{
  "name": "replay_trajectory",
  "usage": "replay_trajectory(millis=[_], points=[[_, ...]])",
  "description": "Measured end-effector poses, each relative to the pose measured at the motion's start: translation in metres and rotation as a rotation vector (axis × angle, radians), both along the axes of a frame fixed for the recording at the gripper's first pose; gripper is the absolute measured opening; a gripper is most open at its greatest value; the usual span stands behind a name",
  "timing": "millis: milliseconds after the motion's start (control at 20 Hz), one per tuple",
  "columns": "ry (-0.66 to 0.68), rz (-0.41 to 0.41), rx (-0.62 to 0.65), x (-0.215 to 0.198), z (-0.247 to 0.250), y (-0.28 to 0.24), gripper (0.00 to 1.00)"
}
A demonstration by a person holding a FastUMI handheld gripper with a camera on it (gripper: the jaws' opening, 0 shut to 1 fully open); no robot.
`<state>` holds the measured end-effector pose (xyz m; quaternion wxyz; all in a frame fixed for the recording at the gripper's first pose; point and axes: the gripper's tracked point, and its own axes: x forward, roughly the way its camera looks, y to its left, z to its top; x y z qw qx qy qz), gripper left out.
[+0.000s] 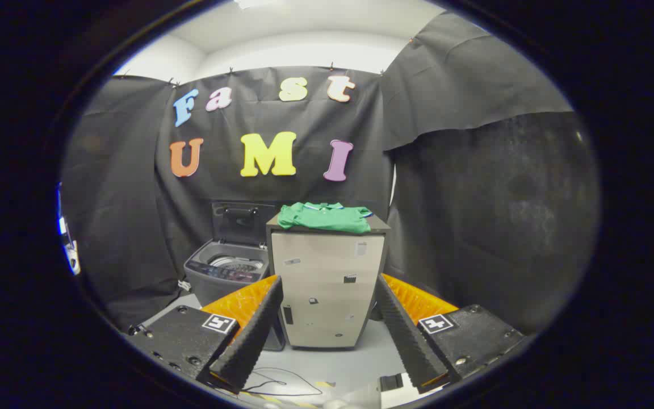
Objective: Put the clothes into the washing machine and then close the washing machine lid.
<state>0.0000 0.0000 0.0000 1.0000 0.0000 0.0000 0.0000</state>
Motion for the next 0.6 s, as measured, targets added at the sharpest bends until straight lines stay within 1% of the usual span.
replay_trajectory(millis=[600], points=[[0.015, 0.011, -0.002, 0.0011, -0.0004, 0.0099, 1.00]])
